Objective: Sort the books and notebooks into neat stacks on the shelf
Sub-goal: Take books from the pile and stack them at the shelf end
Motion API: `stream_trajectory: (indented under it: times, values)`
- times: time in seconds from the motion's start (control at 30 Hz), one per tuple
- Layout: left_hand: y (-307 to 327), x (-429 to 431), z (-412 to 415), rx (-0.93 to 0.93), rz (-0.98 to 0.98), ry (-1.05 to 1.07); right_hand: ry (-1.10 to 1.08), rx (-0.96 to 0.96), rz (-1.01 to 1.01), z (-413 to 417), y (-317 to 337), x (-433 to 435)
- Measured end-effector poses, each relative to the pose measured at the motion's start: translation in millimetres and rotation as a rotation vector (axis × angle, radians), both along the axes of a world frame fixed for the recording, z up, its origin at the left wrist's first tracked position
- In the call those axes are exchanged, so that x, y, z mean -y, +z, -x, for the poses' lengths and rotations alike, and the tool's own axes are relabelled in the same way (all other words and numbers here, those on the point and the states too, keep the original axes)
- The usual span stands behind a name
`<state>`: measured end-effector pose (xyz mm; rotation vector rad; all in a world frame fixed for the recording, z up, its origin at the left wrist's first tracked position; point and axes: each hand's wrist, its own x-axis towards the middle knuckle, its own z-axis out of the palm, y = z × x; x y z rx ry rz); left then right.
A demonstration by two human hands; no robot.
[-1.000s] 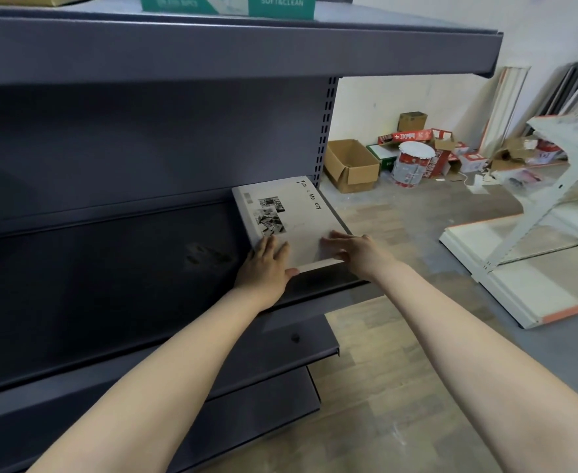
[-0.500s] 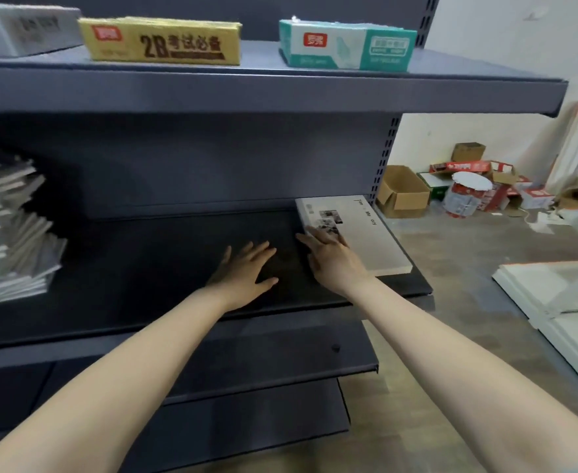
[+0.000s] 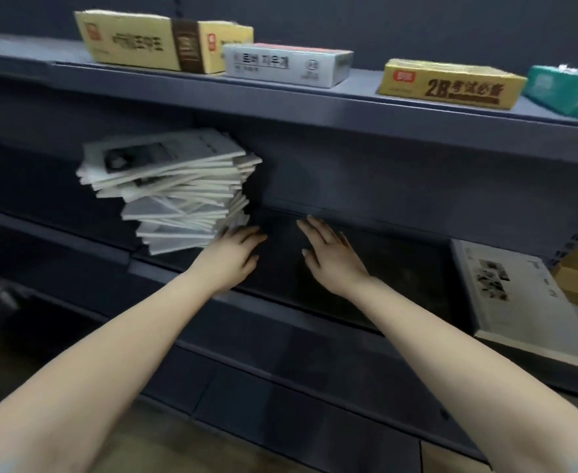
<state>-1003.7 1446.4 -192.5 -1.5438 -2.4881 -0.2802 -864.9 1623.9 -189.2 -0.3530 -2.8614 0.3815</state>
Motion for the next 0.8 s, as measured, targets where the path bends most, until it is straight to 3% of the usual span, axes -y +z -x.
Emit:
stream_trajectory:
  times: [0.5,0.8]
  values:
    - [23.0,153.0,63.9,-0.039,-0.121,0.351,0.342,-0.23,-0.127,151.6,41.4,137.8]
    - [19.9,202.2,93.6,-0.01,-0.209,0.464,0.369,-0.221,-0.29,226.0,62.5,174.7]
